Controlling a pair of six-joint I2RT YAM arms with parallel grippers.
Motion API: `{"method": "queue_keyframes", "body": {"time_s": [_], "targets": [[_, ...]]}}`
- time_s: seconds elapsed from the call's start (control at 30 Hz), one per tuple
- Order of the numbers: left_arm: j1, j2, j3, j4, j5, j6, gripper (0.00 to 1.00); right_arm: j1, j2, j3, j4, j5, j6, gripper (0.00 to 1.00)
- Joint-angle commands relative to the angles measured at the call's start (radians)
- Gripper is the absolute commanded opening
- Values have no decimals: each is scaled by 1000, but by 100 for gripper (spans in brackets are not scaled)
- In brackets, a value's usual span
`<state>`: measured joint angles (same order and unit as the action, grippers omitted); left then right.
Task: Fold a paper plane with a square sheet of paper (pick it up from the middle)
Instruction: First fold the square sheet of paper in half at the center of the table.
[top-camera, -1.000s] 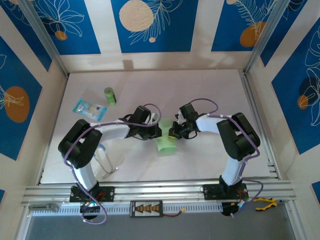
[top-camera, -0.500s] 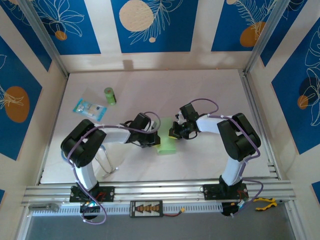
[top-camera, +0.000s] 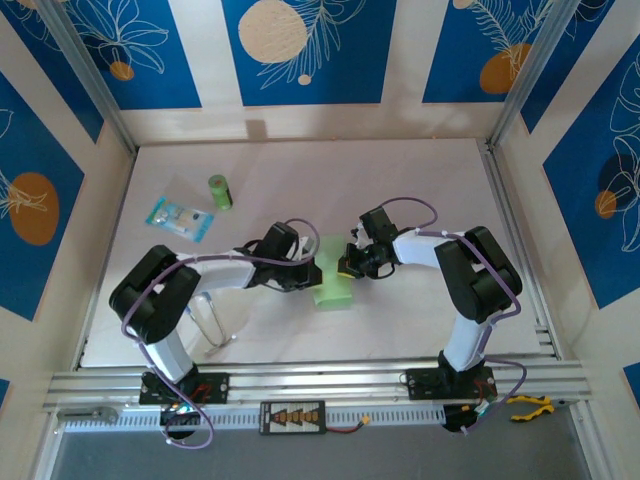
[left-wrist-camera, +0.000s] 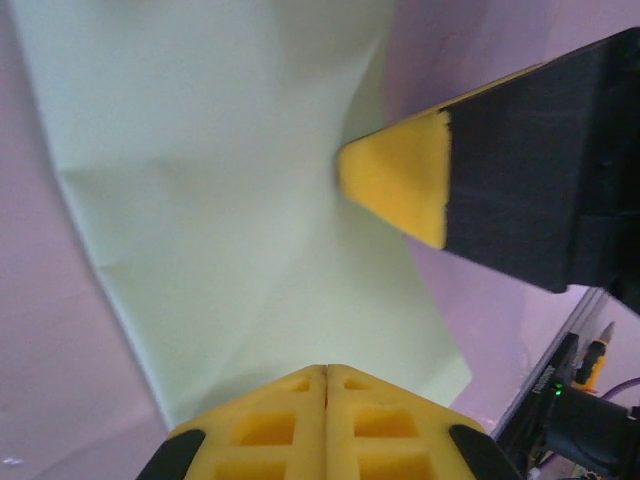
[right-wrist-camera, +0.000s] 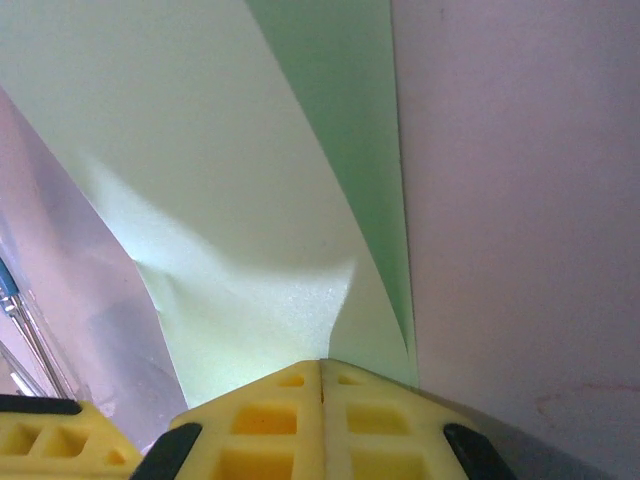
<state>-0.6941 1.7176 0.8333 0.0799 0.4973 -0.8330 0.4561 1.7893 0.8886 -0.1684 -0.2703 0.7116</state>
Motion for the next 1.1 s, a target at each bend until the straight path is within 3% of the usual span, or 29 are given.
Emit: {"method": "queue_keyframes", "body": {"time_s": [0.0,0.33,0.5,0.7,0.87,1.07], "targets": [[-16,14,15,13,40,-15,0,-10,24,-44,-126,108,4,0],[-25,61,-58,-13,73,53,0,-13,27,-49,-124,114,4,0],[-24,39,-78,-124,28,129,0,-17,20,-59,-120,114,5,0],[-25,-19,-66,-135,44,143,0,-19,15,-66,-115,110,5,0],[-25,-58,-41,-57,54,95,2,-19,12,-68,-114,111,5,0],[-26,8,-36,22,87,52,2,-18,21,-66,-108,106,6,0]]}}
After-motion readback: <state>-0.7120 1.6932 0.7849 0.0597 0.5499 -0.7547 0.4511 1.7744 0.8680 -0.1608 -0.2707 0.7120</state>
